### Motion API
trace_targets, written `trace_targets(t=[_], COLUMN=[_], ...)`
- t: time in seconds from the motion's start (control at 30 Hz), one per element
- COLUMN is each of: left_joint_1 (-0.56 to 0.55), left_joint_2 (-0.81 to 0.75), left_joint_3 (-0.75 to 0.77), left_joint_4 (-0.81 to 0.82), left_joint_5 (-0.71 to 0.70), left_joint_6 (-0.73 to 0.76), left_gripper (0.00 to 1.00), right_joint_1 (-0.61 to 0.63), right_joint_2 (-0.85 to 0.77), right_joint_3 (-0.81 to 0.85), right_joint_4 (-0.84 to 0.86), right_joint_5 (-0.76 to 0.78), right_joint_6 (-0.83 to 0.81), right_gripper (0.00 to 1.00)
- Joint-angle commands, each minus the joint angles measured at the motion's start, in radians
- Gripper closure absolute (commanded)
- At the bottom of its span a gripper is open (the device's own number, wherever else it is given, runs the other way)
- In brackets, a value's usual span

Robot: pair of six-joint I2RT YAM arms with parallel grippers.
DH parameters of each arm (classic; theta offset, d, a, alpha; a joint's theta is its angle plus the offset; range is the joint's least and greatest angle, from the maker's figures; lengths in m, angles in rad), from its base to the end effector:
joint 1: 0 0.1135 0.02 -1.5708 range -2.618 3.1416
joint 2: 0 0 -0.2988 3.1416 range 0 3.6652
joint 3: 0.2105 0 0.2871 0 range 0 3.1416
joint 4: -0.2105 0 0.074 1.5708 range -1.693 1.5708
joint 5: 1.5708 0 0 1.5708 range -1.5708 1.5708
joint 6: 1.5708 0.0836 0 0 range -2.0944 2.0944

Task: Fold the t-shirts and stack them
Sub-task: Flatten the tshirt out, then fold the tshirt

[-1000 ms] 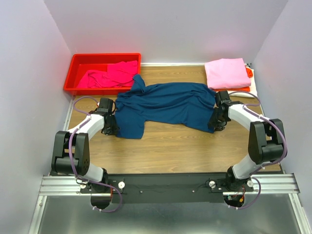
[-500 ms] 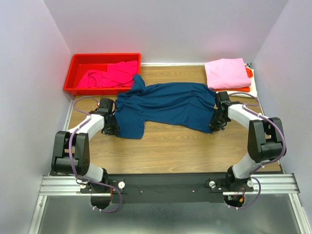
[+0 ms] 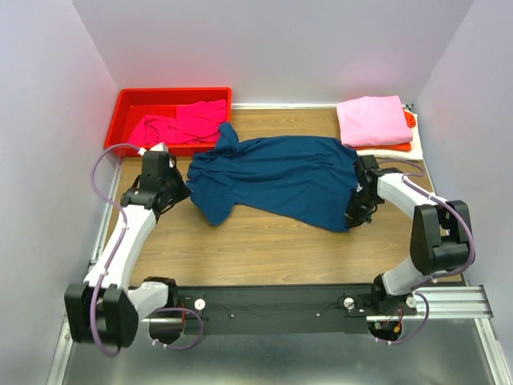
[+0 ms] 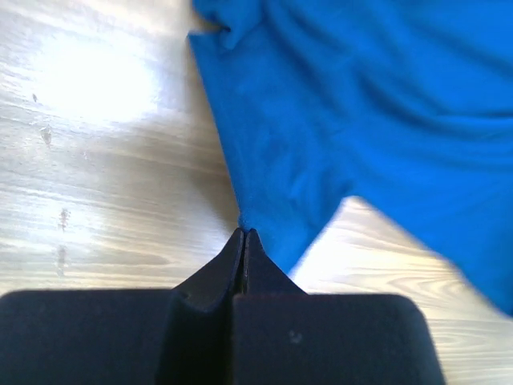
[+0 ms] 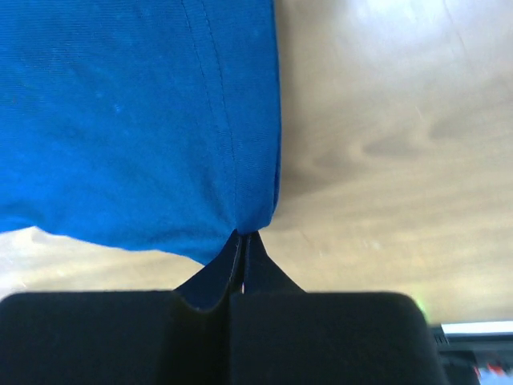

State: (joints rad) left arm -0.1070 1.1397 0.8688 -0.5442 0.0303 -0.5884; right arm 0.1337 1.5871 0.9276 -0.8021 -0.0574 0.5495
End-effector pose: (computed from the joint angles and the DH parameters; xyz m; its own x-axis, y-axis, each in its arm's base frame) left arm 0.2878 -0.0335 0.2530 -0.6727 -0.4857 -0.5582 -0.2956 0.8680 -0.3990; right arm 0.2974 0.0448 0.1311 -0.9129 0.4033 -0.0632 0.3958 0.9123 0.1055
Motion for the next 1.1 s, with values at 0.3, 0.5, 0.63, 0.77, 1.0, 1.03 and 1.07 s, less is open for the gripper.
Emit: trace_targets(t=[0.3,0.5,0.63,0.77,1.0,1.03,1.07], left_joint_1=[-0.003,-0.003,-0.003,-0.003,-0.003,-0.003,-0.003], left_joint_2=[-0.443,-0.555,-0.647,-0.705,-0.556,-0.523,-0.490], left_joint_3=[-0.025,0.018,0.038,0.027,-0.021,-0.017,-0.013], left_joint_4=[-0.176,-0.330,-0.440,-0.505,-0.300,-0.271,-0.242], left_joint_5=[-0.092,-0.087,-0.092,-0.055,-0.036,-0.035,-0.006], left_joint_6=[-0.231,-0.280,-0.309,-0.335,-0.217,-0.200,-0.176], left_gripper=[1.00,1.00,1.00,1.00,1.00,1.00,1.00], right_joint_1=[0.024,0.124,0.179,0.201,0.202,0.202,0.202], right_joint_2=[-0.128,-0.209,-0.263,-0.297,-0.282,-0.270,-0.244], right_joint_3=[-0.016,-0.036,-0.068,-0.079,-0.092,-0.082,-0.075], right_joint_4=[-0.273,-0.359,-0.401,-0.434,-0.330,-0.325,-0.319], right_joint_5=[-0.015,-0.019,-0.048,-0.053,-0.104,-0.096,-0.079], right_joint_6=[-0.054,-0.011,0.038,0.067,0.158,0.156,0.155], right_gripper=[1.00,0.99,1.00,1.00,1.00,1.00,0.99])
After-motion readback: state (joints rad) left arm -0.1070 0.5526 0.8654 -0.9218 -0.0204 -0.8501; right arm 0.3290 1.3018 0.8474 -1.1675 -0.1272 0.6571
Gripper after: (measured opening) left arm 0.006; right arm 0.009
